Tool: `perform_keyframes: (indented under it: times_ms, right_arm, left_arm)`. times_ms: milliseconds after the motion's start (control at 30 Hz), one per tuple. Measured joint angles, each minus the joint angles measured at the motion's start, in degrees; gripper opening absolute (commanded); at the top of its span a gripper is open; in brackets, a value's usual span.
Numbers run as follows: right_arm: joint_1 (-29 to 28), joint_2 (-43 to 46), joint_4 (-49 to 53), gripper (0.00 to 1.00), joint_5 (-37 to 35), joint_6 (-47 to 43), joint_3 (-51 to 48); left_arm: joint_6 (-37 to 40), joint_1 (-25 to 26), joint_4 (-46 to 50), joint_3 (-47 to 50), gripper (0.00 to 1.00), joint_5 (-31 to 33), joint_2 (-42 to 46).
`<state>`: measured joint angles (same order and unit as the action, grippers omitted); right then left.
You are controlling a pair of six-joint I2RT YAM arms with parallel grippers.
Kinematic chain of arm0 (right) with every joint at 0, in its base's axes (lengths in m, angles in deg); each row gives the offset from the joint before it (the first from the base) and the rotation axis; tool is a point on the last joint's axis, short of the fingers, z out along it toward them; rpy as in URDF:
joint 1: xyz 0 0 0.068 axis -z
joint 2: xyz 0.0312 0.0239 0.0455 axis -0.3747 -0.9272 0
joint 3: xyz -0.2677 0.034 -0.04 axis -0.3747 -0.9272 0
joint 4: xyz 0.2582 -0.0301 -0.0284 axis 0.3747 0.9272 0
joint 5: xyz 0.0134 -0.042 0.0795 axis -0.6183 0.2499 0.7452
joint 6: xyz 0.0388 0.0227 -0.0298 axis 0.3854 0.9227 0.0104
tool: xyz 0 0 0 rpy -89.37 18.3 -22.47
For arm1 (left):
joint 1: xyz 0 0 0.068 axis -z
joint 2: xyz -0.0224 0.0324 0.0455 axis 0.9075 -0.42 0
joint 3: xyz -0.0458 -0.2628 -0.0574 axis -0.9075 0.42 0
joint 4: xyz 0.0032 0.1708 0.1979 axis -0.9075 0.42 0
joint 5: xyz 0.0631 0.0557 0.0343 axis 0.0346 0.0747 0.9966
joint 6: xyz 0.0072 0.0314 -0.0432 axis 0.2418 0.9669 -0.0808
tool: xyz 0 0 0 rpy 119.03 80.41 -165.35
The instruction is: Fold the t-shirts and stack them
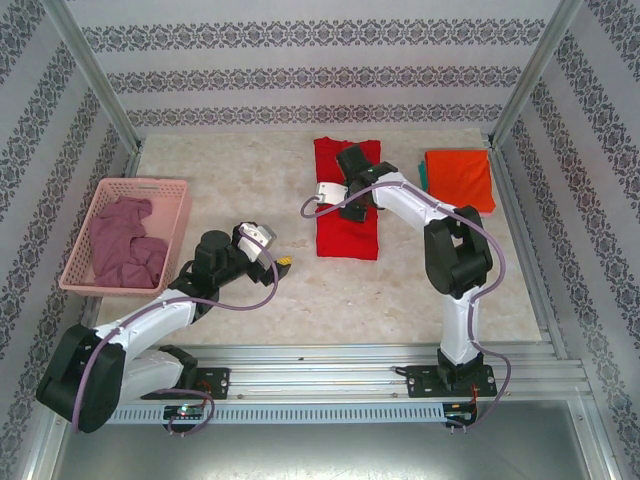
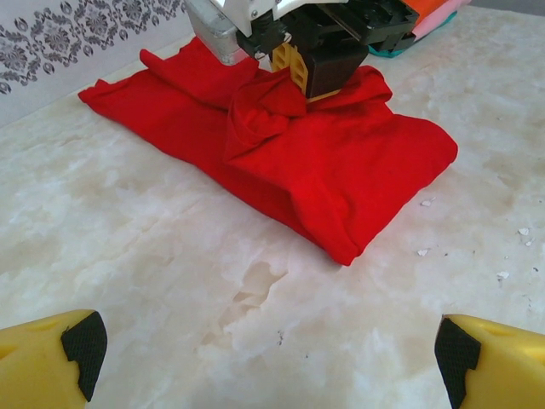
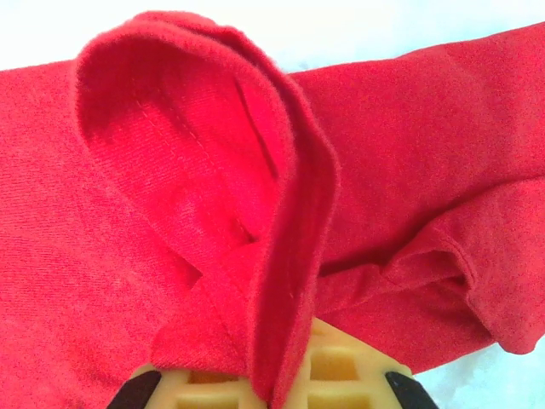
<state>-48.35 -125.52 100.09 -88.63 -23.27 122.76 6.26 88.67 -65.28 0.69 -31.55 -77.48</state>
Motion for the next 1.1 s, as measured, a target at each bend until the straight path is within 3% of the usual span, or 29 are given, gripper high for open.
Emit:
perform_keyframes:
  times_ms: [600,833,1100]
  right_arm:
    - [1.0,-3.3,-2.4,0.00,-1.5,0.1,0.0]
    - [1.1,-4.1,-3.4,0.10,-2.2,0.3,-0.3]
    - [1.1,-4.0,-5.8,0.07,-1.5,0.5,-1.6]
  left_arm:
    - [0.4,0.0,1.3,-0.2,1.00,0.0,-0.8]
    - [0.4,0.0,1.3,-0.2,1.00,0.0,-0.8]
    - [0.3,0.0,1.2,-0.2,1.00,-0.2,-0.7]
